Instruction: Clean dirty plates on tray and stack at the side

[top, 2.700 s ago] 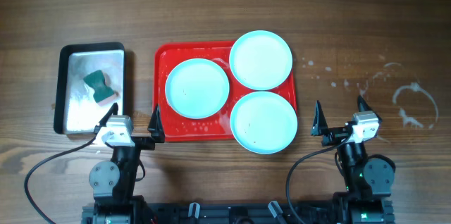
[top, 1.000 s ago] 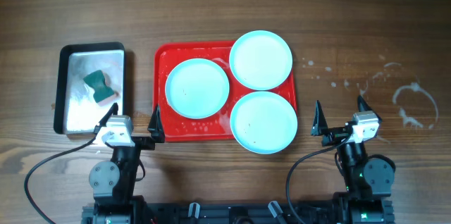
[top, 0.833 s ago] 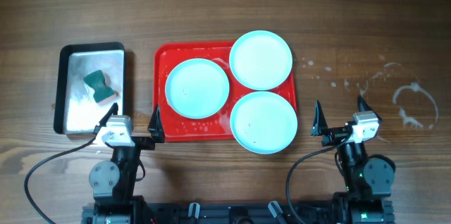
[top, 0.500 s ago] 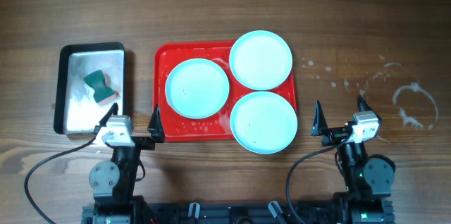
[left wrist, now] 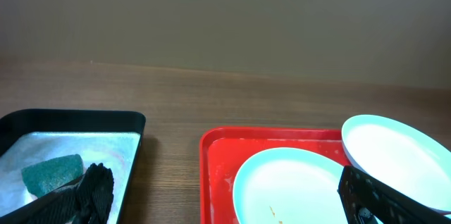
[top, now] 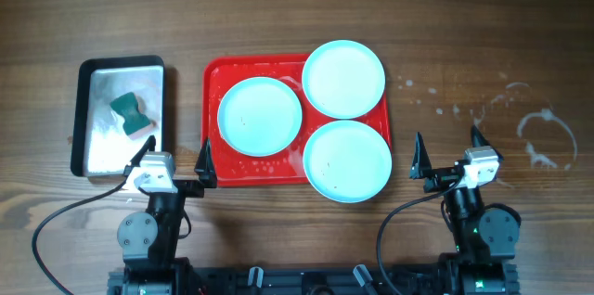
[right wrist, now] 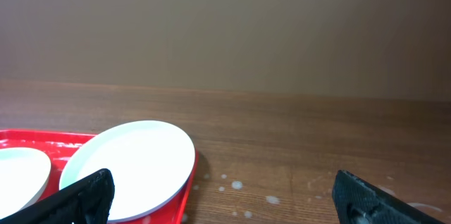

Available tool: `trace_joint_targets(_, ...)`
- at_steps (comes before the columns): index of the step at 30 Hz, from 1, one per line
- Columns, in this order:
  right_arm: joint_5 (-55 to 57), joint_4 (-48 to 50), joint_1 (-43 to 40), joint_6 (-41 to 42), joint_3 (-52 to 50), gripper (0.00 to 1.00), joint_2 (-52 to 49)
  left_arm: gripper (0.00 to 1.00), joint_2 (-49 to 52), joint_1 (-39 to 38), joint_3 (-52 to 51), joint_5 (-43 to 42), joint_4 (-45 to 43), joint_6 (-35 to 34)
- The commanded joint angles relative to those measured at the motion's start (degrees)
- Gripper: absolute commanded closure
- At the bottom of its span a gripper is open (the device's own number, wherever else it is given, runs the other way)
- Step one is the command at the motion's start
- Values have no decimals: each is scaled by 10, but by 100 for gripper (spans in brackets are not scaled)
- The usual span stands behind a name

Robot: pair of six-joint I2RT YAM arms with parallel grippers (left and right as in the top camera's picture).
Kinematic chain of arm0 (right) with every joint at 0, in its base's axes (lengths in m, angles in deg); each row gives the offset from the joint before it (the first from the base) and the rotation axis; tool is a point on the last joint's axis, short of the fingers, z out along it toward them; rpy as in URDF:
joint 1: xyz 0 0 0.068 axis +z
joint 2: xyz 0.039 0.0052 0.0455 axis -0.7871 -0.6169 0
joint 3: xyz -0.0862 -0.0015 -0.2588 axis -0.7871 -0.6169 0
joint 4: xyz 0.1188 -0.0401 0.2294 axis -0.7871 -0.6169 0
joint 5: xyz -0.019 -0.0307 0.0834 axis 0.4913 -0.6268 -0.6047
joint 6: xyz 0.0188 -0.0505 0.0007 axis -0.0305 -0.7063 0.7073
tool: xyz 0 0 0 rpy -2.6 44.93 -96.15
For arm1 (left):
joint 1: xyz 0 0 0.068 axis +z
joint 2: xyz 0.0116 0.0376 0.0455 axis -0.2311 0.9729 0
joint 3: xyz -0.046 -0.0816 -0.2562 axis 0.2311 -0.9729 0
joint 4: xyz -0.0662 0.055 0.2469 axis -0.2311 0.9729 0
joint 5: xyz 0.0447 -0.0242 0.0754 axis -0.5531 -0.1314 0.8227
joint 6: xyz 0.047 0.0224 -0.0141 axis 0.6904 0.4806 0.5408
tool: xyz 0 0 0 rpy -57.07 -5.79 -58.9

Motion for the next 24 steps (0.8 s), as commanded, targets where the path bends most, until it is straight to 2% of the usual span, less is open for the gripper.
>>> trace_joint_targets(1, 9, 3, 2, -7, -1, 0, 3, 0, -3, -3, -4, 2, 0, 11)
trace_joint_targets(24, 5, 22, 2, -5, -1, 0, 3, 0, -3, -3, -4, 18, 0, 11)
